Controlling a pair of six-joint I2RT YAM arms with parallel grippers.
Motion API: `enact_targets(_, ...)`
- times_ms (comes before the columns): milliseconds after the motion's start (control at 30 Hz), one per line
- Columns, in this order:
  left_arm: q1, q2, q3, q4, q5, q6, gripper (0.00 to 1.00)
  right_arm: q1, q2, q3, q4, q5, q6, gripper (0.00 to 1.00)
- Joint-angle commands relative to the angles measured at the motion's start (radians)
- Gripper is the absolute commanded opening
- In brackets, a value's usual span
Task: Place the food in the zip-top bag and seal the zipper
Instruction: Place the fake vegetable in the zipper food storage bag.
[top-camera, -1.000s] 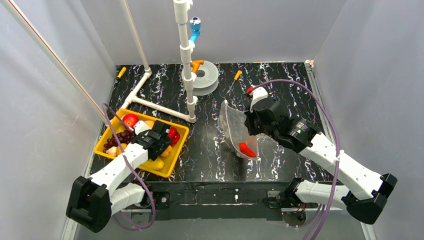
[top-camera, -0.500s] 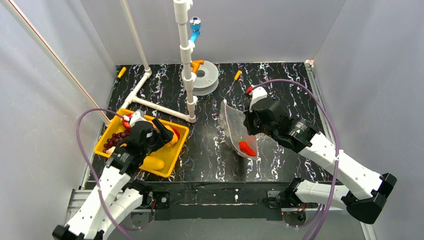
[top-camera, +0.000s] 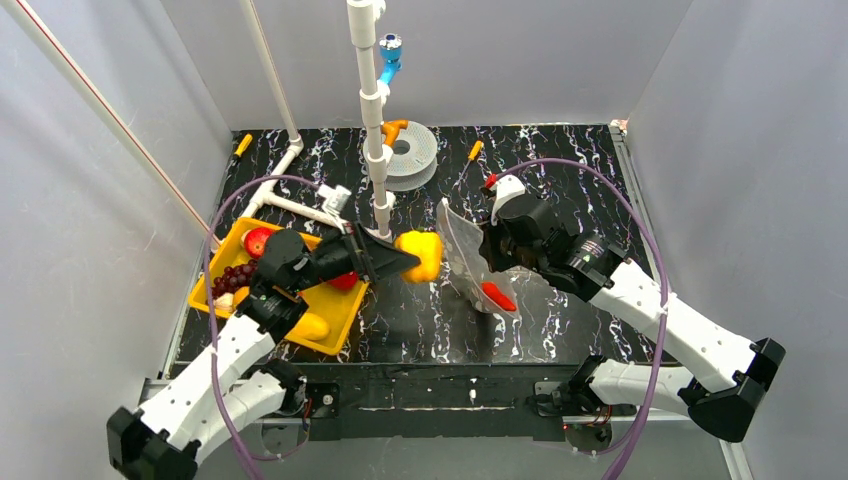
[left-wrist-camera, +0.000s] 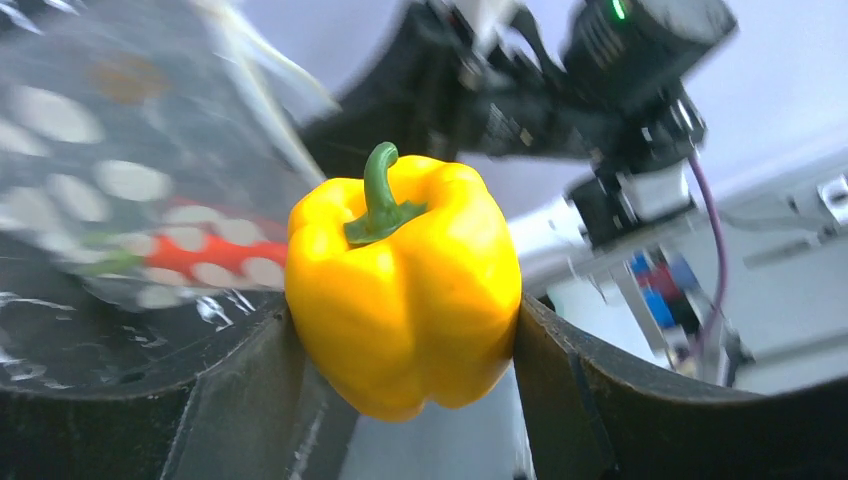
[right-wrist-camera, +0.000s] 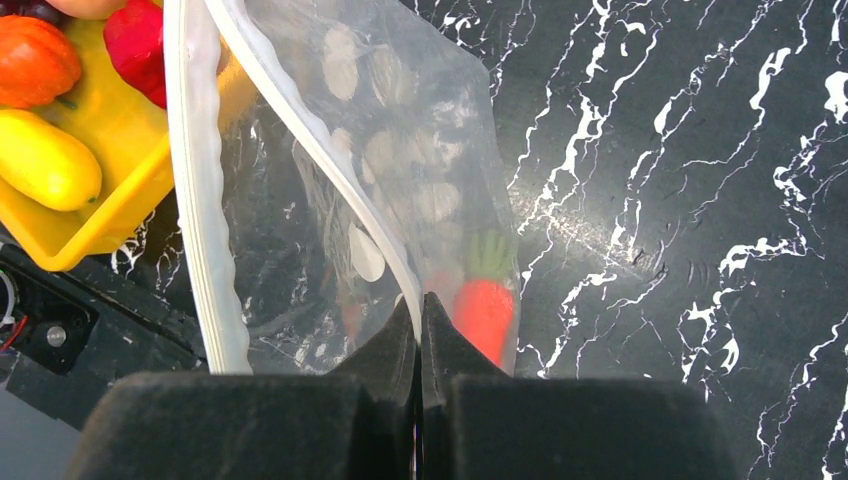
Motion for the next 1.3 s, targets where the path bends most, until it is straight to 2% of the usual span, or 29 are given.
enact_targets(0,-0.191,0.049,0.086,0.153,0.079,0.075,0.41,-0.001,-0.003,0.04,0.053,-0.026,0.016,0.01)
enact_targets(67,-0.278,0.081,0.147,0.054,-0.016,0.182,0.41,-0.001,-0.002,0.046,0.05,-0.029,0.019,0.01)
enact_targets(133,-0.32,0.105,0.165,0.023,-0.118,0.22,0.42,-0.001,-0.002,0.044,0.059,-0.032,0.02,0.01)
enact_targets(233,-0.338,0.143,0.135,0.09,-0.275,0.182,0.42,-0.001,0.005,0.055,0.057,-0.041,0.02,0.01)
enact_targets(367,-0.358,0.202,0.127,0.088,-0.475,0.093,0.41,-0.001,0.002,0.06,0.06,-0.06,0.036,0.01)
enact_targets(467,-0.391,0.231,0.103,0.149,-0.572,0.088,0.45,-0.001,-0.011,0.056,0.078,-0.09,0.059,0.01)
enact_targets(600,-0.395,0.241,0.119,0.029,-0.691,0.113,0.44,-0.001,-0.018,0.046,0.109,-0.123,0.075,0.01)
enact_targets(800,-0.398,0.232,0.109,-0.088,-0.699,0.103,0.46,-0.001,-0.024,0.045,0.107,-0.098,0.071,0.01)
enact_targets(933,-0.397,0.223,0.086,-0.104,-0.679,0.086,0.65,-0.001,-0.019,0.042,0.11,-0.097,0.069,0.01)
enact_targets(1167,-0.397,0.249,0.136,-0.125,-0.565,0.114,0.98,-0.001,-0.021,0.036,0.102,-0.095,0.069,0.01)
enact_targets(1267,-0.397,0.249,0.137,-0.122,-0.548,0.12,0.98,-0.001,-0.031,0.032,0.096,-0.09,0.069,0.01)
